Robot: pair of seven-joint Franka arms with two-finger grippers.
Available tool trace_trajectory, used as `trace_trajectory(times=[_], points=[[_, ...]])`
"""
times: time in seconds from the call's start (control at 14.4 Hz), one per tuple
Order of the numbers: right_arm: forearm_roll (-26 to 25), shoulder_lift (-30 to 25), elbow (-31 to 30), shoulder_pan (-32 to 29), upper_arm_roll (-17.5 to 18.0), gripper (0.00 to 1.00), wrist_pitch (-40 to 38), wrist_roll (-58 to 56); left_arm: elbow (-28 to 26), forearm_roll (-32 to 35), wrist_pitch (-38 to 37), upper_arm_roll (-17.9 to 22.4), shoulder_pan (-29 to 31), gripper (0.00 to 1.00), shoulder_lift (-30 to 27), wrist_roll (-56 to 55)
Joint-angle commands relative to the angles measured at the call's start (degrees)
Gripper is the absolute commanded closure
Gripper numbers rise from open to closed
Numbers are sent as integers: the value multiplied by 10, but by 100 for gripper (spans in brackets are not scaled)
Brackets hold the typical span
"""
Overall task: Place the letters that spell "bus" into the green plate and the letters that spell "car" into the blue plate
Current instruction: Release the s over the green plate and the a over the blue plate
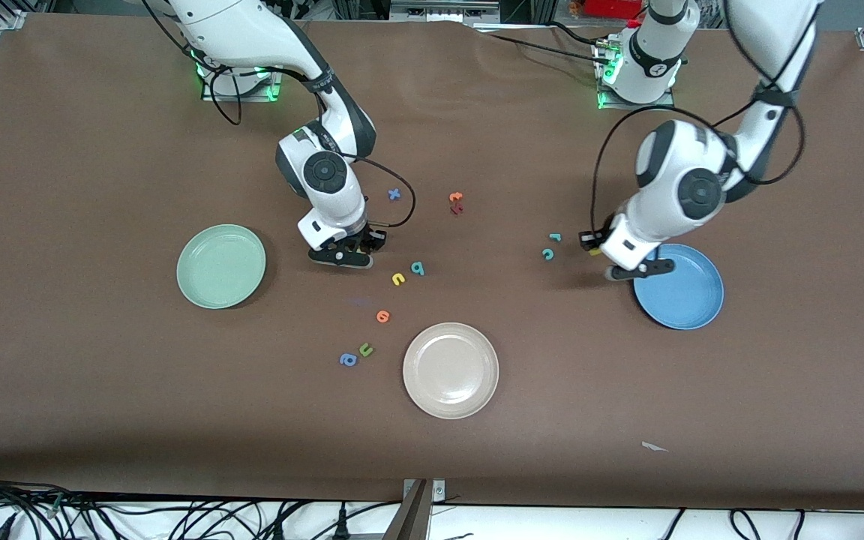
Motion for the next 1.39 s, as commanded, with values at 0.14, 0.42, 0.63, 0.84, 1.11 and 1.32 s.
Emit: trace_trajectory(times=[0.14,0.42,0.63,0.84,1.11,1.32], points=[[-7,2,6,3,-5,89,-24,-3,34,-1,-71,-1,112,98,-14,117],[-7,-9,10,2,-11,100,-54,-7,53,58,-64,-1,193,100,3,189],[-8,-56,10,2,-35,100,-122,-52,101,88,-42,0,208,100,75,192],[-4,-97,6,0,-106,100,-233,-198,117,103,-20,2,216,100,120,192],[-3,-104,-4,0,-207,100,-266,-392,125,119,13,2,217,96,138,187],[5,-82,-4,-30,-233,45,-251,-459,129,116,12,1,218,39,138,183]])
